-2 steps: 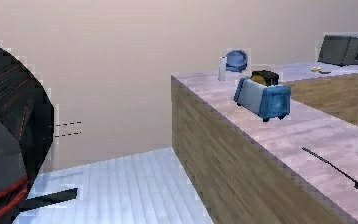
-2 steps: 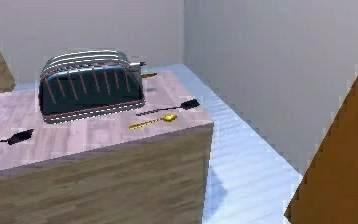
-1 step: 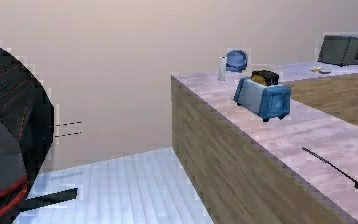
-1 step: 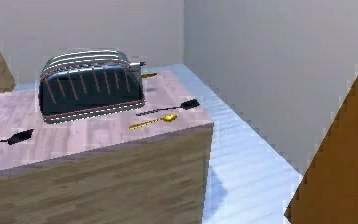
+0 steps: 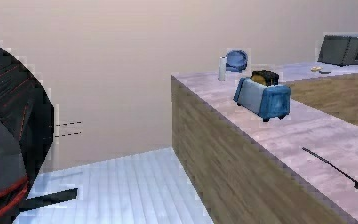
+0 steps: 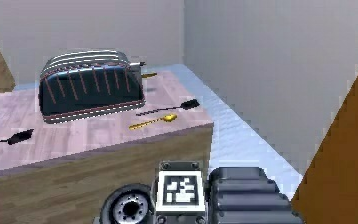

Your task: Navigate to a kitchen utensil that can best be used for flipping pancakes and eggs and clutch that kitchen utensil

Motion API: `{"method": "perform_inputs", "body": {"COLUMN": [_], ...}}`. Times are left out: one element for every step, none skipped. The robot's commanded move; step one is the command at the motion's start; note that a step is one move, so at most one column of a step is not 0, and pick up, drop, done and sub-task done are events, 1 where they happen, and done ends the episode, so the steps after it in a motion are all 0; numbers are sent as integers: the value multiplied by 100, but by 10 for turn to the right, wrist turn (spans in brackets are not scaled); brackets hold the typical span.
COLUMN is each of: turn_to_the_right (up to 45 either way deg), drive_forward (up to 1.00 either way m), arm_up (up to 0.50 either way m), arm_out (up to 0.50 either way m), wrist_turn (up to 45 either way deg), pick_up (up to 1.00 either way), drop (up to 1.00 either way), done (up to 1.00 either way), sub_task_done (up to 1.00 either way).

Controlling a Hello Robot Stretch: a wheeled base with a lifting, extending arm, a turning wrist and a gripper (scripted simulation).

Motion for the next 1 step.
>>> {"method": "perform_inputs", "body": {"turn_to_the_right": [0], "drive_forward": [0], "arm_up": [0], "arm_out": [50], "wrist_turn": [0], "pick_up": [0], "drop": [0], "done": [0], "sub_task_done": [0]}}
